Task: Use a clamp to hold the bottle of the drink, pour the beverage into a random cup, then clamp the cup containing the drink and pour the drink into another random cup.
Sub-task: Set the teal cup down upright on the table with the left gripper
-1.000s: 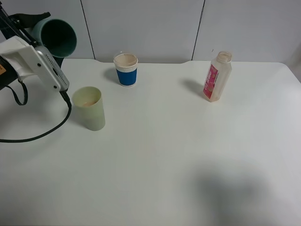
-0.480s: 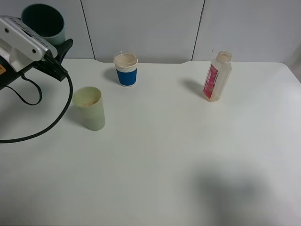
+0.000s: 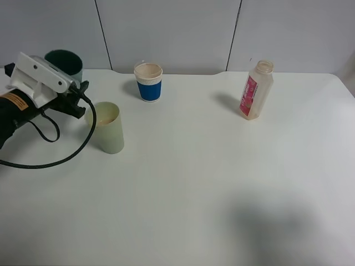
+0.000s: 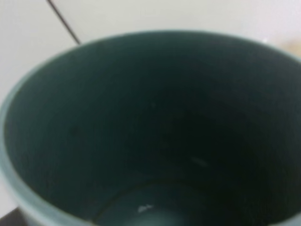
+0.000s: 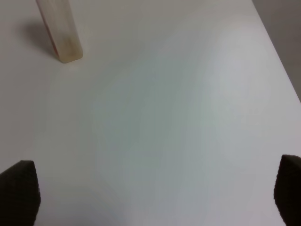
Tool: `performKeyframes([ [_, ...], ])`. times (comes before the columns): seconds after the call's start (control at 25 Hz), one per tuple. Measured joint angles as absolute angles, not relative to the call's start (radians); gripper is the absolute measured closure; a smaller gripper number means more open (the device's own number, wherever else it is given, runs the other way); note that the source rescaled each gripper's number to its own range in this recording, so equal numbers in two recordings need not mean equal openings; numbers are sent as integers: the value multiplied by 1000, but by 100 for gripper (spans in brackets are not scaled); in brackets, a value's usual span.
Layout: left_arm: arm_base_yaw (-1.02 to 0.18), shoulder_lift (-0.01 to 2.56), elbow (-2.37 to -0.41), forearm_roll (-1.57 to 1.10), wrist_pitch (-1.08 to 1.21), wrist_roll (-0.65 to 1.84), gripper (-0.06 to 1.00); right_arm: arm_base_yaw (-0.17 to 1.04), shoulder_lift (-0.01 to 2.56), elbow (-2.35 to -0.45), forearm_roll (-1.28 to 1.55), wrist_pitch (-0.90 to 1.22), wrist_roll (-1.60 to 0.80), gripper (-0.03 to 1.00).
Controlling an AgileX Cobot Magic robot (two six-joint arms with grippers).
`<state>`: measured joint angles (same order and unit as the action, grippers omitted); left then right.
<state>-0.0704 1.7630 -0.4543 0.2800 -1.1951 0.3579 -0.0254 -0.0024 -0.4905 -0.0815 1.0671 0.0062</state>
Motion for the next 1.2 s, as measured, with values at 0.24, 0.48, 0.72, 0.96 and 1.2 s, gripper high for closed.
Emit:
performKeyframes([
  [0.24, 45, 1907, -456, 274, -1198, 266, 94, -25, -2, -491, -81, 1067, 6, -3],
  [0.48, 190, 1914, -456, 416, -1198, 139, 94, -25, -2, -491, -81, 1067, 6, -3],
  [0.72, 274, 1914, -456, 468, -1198, 83, 94, -25, -2, -491, -81, 1067, 6, -3],
  [0.96, 310, 1915, -463, 485, -1198, 72, 94, -25, -2, -491, -81, 1067, 6, -3],
  [1.2, 310, 2001, -565, 564, -1204, -16, 94, -25, -2, -491, -81, 1067, 6, -3],
])
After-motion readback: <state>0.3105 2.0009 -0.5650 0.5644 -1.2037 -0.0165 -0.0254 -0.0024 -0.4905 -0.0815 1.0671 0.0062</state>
